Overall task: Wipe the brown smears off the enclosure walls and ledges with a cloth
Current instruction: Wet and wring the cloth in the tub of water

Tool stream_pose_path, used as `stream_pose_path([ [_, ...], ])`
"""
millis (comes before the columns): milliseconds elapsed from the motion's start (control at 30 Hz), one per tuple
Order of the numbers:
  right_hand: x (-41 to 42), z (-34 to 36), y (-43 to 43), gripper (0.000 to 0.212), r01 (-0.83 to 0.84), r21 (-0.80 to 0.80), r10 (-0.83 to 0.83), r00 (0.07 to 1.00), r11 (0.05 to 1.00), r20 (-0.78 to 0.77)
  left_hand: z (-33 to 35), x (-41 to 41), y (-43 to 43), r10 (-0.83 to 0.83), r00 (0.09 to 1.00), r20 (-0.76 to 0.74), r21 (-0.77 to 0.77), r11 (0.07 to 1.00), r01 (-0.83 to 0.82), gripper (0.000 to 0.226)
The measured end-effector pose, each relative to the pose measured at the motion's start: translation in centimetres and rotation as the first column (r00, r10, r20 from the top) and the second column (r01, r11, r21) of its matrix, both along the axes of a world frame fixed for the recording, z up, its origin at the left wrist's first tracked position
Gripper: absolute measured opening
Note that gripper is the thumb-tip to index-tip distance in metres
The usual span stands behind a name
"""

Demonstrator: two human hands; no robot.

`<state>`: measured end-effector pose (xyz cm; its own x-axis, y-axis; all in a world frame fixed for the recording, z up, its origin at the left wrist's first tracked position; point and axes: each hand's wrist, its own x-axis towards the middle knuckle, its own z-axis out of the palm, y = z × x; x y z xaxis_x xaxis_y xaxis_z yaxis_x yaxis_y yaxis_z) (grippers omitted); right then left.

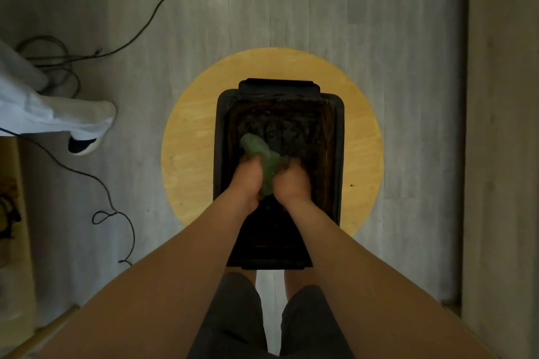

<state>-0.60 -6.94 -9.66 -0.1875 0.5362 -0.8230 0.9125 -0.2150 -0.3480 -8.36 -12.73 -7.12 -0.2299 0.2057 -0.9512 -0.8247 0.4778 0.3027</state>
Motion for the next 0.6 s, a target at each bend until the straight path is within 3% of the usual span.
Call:
stream_pose_path([
  [67, 0.0, 1.0, 0.2, 0.023, 0.018, -0.072, -0.026, 0.994, 0.997, -0.108, 0.1, -0.2, -0.1, 0.005, 0.997, 0.073, -0.017, 1.0, -0.004, 0.037],
  [200, -0.1, 4.4, -0.8, 0.034, 0.016, -0.251, -0.088, 0.957, 0.968, -0.277, 0.4, -0.9, 0.1, 0.115, 0.962, 0.247, -0.012, 0.993, -0.116, 0.045],
  [267, 0.3, 5.5, -1.0, 0.035, -0.025, -0.269, -0.067, 0.941, 0.963, -0.33, 0.4, -0.9, 0.2, 0.118, 0.959, 0.257, -0.011, 0.993, -0.119, 0.035],
  [367, 1.2, 5.3, -0.8, 0.042, -0.143, -0.062, 0.104, 0.903, 0.988, -0.417, 0.4, -0.5, 0.2, 0.127, 0.972, 0.198, 0.052, 0.989, -0.14, 0.019],
  [467, 1.0, 3.7, -0.4, 0.041, -0.264, 0.172, 0.309, 0.887, 0.949, -0.344, 1.1, -0.1, 0.2, 0.162, 0.975, 0.154, 0.069, 0.982, -0.174, 0.018],
  [533, 0.6, 2.0, 0.3, 0.042, -0.264, 0.242, 0.327, 0.905, 0.934, -0.273, 1.4, 0.2, 0.1, 0.157, 0.98, 0.121, 0.083, 0.982, -0.168, 0.023],
  [600, -0.1, 0.4, 1.4, 0.042, -0.178, 0.263, 0.234, 0.952, 0.948, -0.198, 1.3, 0.5, -0.1, 0.18, 0.977, 0.114, 0.127, 0.973, -0.194, 0.034],
])
